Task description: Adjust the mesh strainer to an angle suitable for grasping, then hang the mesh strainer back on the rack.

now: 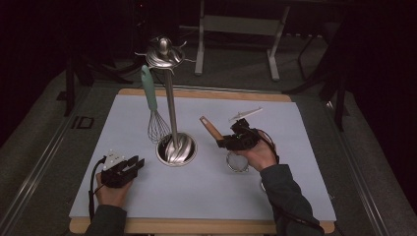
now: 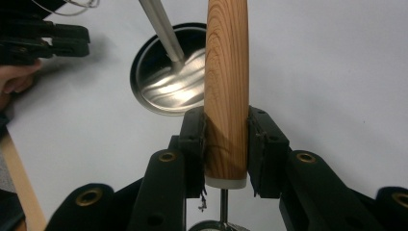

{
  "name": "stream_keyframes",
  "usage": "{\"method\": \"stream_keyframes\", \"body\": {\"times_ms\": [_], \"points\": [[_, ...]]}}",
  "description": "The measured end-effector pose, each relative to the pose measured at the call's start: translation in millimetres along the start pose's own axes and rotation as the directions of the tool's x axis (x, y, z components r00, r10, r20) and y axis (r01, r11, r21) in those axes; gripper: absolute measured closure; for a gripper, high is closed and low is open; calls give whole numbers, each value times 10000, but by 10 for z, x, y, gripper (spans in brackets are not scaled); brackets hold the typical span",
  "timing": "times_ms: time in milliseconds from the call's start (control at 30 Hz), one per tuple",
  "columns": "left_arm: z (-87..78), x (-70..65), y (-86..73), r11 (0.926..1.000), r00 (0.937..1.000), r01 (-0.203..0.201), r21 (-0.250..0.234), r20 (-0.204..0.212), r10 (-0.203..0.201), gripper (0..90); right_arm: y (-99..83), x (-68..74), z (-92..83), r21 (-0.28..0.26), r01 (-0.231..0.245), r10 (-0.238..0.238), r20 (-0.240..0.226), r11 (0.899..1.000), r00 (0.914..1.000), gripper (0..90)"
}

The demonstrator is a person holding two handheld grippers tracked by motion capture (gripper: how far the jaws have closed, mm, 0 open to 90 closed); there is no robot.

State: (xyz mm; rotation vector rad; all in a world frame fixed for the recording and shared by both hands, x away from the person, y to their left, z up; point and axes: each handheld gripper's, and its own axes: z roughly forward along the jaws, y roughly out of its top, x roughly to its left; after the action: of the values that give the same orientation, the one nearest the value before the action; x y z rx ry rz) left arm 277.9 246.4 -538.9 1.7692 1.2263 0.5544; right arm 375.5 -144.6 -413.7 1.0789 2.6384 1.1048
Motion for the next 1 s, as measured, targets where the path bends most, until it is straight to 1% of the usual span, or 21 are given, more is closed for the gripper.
{"method": "stream_keyframes", "body": {"times_ms": [267,533,800,1000], "points": [[8,-3,0,10000,10000,-29,47,-23,30,662,20,64,-42,-285,93,-97,-122,9996,9999,704],[11,-7,1,10000,10000,-41,86,-57,41,660,28,93,-75,-520,119,-129,-186,9986,9997,704],[13,-19,2,9998,9998,-168,138,-102,169,654,36,136,-122,-894,224,-245,-219,9957,9995,704],[15,-21,2,9998,9998,-170,136,-107,172,651,54,189,-157,-1182,370,-404,-262,9923,9988,704]]}}
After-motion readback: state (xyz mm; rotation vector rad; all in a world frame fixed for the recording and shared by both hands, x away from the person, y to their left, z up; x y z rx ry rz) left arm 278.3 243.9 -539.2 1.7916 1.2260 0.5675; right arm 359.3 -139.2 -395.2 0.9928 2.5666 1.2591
